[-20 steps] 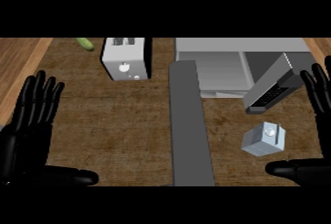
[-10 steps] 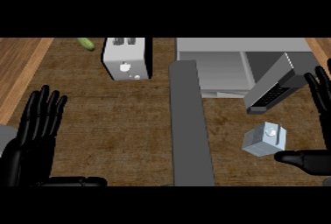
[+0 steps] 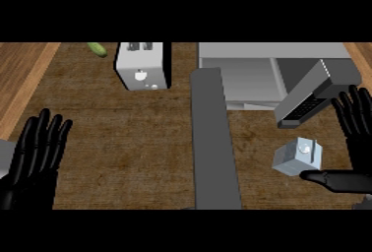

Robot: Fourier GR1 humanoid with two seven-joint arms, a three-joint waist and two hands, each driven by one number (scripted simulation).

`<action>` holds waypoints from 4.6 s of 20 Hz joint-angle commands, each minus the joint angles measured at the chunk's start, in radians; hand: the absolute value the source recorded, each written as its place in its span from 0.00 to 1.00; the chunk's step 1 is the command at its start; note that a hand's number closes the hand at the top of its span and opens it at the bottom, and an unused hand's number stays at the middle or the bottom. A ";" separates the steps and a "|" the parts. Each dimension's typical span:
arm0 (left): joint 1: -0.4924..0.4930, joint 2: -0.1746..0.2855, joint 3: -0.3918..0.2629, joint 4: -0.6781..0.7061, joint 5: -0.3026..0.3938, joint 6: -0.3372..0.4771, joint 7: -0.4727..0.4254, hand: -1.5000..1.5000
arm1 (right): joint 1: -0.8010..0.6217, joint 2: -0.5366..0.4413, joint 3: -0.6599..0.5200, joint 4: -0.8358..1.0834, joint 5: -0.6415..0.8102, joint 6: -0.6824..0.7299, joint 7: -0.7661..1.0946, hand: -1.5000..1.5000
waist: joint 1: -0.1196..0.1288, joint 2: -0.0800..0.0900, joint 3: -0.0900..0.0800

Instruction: Pick up the milk, place it into the microwave and close the microwave

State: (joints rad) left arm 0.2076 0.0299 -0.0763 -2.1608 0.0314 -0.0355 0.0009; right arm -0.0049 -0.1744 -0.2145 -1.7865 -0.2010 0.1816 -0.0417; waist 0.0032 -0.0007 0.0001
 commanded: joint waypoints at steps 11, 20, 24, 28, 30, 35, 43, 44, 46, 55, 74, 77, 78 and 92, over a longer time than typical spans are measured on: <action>0.130 -0.009 -0.056 -0.056 -0.025 -0.009 -0.055 0.00 | 0.129 0.043 -0.021 0.343 0.156 0.033 -0.373 0.00 | 0.001 0.000 0.000; 0.136 -0.015 -0.049 -0.078 -0.010 -0.019 -0.046 0.00 | 0.013 -0.026 -0.092 0.677 0.147 0.087 -0.569 0.00 | 0.002 0.001 0.000; 0.154 -0.004 -0.076 -0.128 -0.037 -0.018 -0.010 0.00 | -0.030 -0.048 -0.102 0.800 0.134 0.137 -0.649 0.00 | 0.003 0.000 0.000; 0.188 -0.008 -0.091 -0.184 -0.039 -0.014 0.011 0.00 | -0.177 -0.064 -0.124 1.086 0.187 0.088 -0.775 0.00 | 0.013 0.002 0.001; 0.143 -0.014 -0.067 -0.099 -0.045 -0.009 -0.018 0.00 | -0.161 -0.048 -0.109 1.129 0.204 0.073 -0.844 0.00 | 0.005 0.002 0.001; 0.138 -0.029 -0.157 -0.107 -0.112 0.036 -0.011 0.00 | -0.267 -0.101 -0.111 1.346 0.237 0.085 -0.942 0.00 | 0.008 0.003 0.001; 0.181 -0.011 -0.102 -0.191 -0.041 0.004 0.037 0.00 | -0.260 -0.119 -0.035 1.336 0.339 -0.010 -1.106 1.00 | 0.009 0.003 0.002; 0.203 -0.009 -0.095 -0.118 -0.033 -0.024 -0.070 0.00 | -0.280 -0.070 -0.035 1.368 0.341 -0.038 -1.143 1.00 | 0.016 0.005 0.002; 0.232 0.003 -0.105 -0.145 -0.038 -0.034 -0.052 0.00 | -0.289 -0.101 -0.052 1.364 0.285 0.134 -1.108 1.00 | 0.013 0.003 0.002; 0.188 -0.004 -0.045 -0.137 0.000 -0.012 -0.020 0.00 | -0.182 -0.012 0.046 1.208 0.265 0.165 -1.124 1.00 | -0.002 0.000 0.000; 0.247 0.028 0.054 -0.183 0.098 -0.078 -0.011 0.00 | -0.152 0.174 0.232 0.746 0.261 -0.261 -0.733 1.00 | 0.005 -0.001 0.000; 0.233 0.007 0.045 -0.072 0.067 -0.083 -0.077 0.00 | -0.272 0.174 0.280 0.809 0.287 -0.405 -0.655 1.00 | 0.011 0.002 0.000; 0.193 0.036 0.084 -0.137 0.122 -0.074 0.014 0.00 | -0.317 0.173 0.215 0.758 0.317 -0.367 -0.563 1.00 | 0.005 0.001 0.000; 0.159 0.038 0.109 -0.067 0.132 -0.117 -0.033 0.00 | -0.806 0.024 0.021 1.387 0.361 -0.533 -0.589 1.00 | 0.046 0.019 0.002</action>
State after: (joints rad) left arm 0.3986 0.0661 0.0212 -2.2392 0.1528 -0.1540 -0.0404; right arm -0.6911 -0.0976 -0.1409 -0.5493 0.1609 -0.3344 -0.6086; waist 0.0355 0.0112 0.0013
